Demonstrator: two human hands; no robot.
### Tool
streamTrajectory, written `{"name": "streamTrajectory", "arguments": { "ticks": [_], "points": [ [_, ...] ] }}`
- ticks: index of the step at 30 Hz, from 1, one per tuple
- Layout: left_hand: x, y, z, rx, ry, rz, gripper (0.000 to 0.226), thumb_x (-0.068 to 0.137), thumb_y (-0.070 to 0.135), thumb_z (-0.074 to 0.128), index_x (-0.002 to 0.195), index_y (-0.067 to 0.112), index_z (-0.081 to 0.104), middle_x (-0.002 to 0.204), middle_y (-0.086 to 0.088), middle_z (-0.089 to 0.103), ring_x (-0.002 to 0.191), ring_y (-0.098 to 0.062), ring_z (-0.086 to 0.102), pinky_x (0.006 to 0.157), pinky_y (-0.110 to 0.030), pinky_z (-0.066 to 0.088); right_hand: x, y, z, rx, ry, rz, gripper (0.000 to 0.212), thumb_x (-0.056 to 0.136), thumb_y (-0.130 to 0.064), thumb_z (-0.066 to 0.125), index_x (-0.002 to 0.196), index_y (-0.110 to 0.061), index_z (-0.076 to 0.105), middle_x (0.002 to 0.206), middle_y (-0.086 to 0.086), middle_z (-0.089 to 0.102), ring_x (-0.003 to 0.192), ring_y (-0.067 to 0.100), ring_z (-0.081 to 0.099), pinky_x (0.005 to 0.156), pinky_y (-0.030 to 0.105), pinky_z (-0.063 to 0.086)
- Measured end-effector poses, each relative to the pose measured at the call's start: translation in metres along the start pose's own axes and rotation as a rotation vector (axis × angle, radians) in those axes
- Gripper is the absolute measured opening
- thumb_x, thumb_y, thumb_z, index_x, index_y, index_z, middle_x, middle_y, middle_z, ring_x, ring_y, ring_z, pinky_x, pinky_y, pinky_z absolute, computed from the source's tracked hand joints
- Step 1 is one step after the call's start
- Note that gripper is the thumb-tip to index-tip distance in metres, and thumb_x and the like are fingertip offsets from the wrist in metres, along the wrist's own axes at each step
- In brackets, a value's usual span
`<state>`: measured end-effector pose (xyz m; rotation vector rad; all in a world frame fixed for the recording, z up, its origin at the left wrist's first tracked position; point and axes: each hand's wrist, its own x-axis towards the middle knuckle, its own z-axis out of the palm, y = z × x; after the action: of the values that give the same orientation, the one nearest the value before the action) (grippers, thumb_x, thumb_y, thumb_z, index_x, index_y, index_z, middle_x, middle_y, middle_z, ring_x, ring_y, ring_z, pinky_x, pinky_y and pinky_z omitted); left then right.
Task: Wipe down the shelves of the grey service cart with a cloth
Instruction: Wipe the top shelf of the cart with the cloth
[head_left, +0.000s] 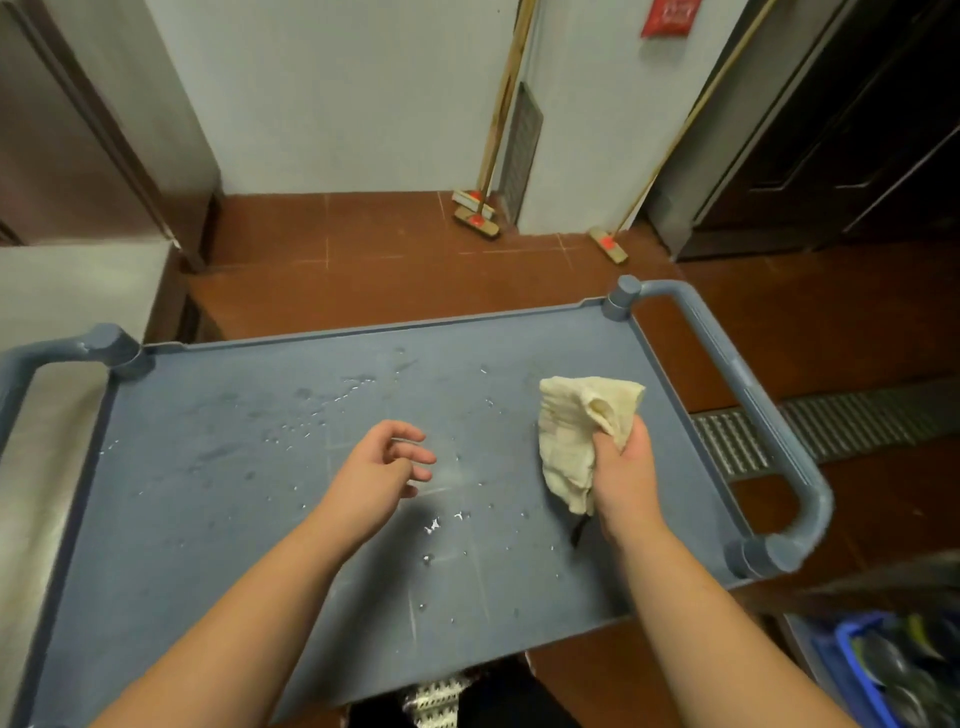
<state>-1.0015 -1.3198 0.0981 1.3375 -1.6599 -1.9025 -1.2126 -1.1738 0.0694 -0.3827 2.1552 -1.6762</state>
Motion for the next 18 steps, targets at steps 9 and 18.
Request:
{"name": "streamTrajectory", "arguments": {
  "ticks": [9,18],
  "points": [
    [0.084,0.039,0.087,-0.004,-0.009,-0.015,0.037,0.085,-0.015,0.033,0.104,0.009,0.054,0.090,-0.010,0.065,0.073,-0.019,0.059,0.067,-0.028,0.045,0.158,-0.002,-0.040,-0.093,0.045,-0.092,0.022,0.099,-0.029,0.054,0.120,-0.032,0.056,0.113,-0.010,0.065,0.107,0.008,0.062,0.093,0.036,0.051],
    [0.171,0.044,0.150,-0.009,0.096,0.027,0.037,0.079,-0.008,0.041,0.098,0.020,0.058,0.083,-0.001,0.069,0.082,-0.020,0.062,0.082,-0.042,0.047,0.264,0.027,-0.021,-0.516,-0.208,-0.451,0.059,0.080,0.004,0.049,0.132,-0.021,0.061,0.139,-0.011,0.053,0.135,0.019,0.044,0.115,0.042,0.033]
  ]
}}
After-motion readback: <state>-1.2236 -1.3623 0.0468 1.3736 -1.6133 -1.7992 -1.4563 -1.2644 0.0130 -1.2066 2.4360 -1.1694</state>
